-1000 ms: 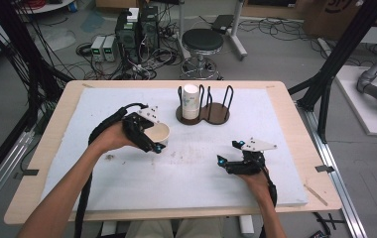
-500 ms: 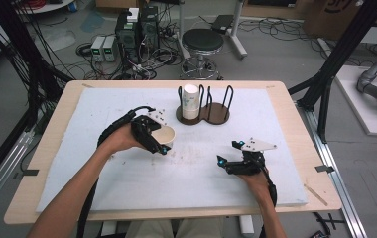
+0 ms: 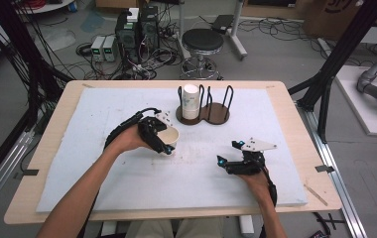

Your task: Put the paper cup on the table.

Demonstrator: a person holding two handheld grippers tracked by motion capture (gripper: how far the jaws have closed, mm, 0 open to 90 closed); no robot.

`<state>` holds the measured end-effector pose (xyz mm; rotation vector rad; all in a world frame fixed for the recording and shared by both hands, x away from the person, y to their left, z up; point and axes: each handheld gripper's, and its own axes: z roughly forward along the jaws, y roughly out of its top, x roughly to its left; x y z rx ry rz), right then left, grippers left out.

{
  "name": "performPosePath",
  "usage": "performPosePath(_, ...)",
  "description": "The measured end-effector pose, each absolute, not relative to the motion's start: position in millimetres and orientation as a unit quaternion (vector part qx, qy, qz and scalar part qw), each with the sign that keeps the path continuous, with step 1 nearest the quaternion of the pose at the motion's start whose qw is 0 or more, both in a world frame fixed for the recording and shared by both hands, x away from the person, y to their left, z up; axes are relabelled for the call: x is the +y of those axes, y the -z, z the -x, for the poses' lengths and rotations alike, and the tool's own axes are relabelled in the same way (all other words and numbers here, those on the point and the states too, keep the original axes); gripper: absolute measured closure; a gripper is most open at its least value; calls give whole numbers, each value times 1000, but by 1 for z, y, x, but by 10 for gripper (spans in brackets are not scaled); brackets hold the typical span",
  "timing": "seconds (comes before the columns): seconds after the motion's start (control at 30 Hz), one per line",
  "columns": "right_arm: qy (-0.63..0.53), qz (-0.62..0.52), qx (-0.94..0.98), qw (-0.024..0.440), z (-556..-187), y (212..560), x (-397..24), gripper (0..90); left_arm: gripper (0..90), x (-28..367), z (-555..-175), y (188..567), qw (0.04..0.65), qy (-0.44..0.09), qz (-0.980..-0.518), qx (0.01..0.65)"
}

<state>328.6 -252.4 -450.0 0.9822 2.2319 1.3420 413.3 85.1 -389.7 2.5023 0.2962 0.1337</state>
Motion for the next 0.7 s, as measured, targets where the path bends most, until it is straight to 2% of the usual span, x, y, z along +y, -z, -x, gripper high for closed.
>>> performPosePath(0.7,-472,-343,791,184,-328,450,-252,152,300,73,-417,403,297,-55,-946,121)
